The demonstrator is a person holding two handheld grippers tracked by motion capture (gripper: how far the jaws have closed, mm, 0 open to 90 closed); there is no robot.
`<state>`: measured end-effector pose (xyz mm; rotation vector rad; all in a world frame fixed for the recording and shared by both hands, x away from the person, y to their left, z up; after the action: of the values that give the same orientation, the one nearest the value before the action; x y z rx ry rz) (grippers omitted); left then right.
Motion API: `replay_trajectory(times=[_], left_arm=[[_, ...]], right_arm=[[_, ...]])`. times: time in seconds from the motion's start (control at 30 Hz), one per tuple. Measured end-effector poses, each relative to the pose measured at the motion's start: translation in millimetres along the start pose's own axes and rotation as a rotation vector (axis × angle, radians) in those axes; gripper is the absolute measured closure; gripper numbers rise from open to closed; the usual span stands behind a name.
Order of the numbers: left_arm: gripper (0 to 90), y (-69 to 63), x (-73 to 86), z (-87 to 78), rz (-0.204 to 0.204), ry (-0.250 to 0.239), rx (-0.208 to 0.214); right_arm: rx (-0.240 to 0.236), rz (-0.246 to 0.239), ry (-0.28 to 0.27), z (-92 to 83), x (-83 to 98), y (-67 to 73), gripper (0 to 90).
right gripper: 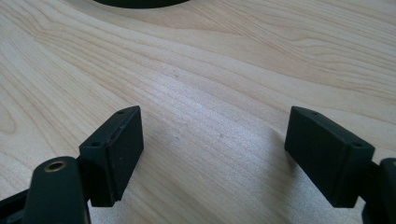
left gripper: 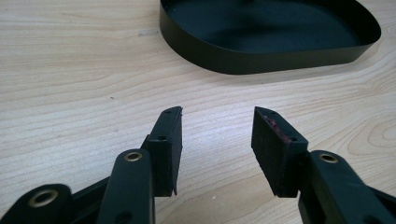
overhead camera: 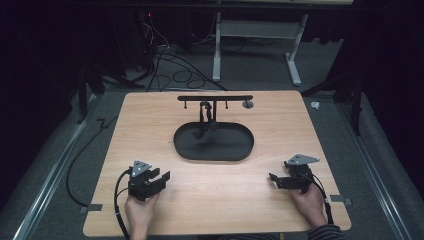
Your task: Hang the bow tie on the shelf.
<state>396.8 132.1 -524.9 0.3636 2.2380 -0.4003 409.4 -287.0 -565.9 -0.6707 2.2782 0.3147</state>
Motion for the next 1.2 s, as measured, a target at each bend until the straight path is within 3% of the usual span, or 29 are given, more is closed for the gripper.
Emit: replay_trajectory(times=[0.27, 0.43, 0.5, 0.6, 0.83, 1.07, 1.2], left_arm=[[50.8, -2.7, 9.4, 10.4, -0.017, 0.023, 0.016], [50.0, -1.8, 14.4, 16.8, -0.010, 0.035, -0.011], [49.6, -1.4, 15.7, 18.1, -0.001, 0.038, -0.026], [49.4, 0.0, 19.3, 22.3, 0.049, 0.041, -0.087], [48.2, -0.6, 19.9, 29.8, 0.087, 0.031, -0.133], [45.6, 0.2, 23.1, 36.5, 0.095, 0.031, -0.143], [42.8, -1.2, 23.7, 37.2, 0.120, 0.039, -0.148]], right_arm=[[0.000, 0.000, 0.000, 0.0, 0.0, 0.0, 20.6], [0.000, 0.000, 0.000, 0.0, 0.0, 0.0, 20.6], [0.000, 0.000, 0.000, 0.0, 0.0, 0.0, 20.6], [0.001, 0.000, 0.000, 0.0, 0.0, -0.1, 20.6], [0.001, 0.000, 0.000, 0.1, -0.1, -0.1, 20.6], [0.001, 0.000, 0.000, 0.1, -0.1, 0.0, 20.6], [0.000, 0.000, 0.002, 0.0, 0.0, 0.0, 20.6]])
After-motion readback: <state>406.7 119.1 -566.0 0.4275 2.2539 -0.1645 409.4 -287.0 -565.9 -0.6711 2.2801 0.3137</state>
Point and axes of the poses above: each handheld gripper's, and its own axes: z roughly forward along the jaws, x roughly out of its underside, y roughly to its left, the point moved 9 cm from there along z, roughly forward along the jaws, and after that the axes turned 3 degrees about -x, right-handed, at the moved point
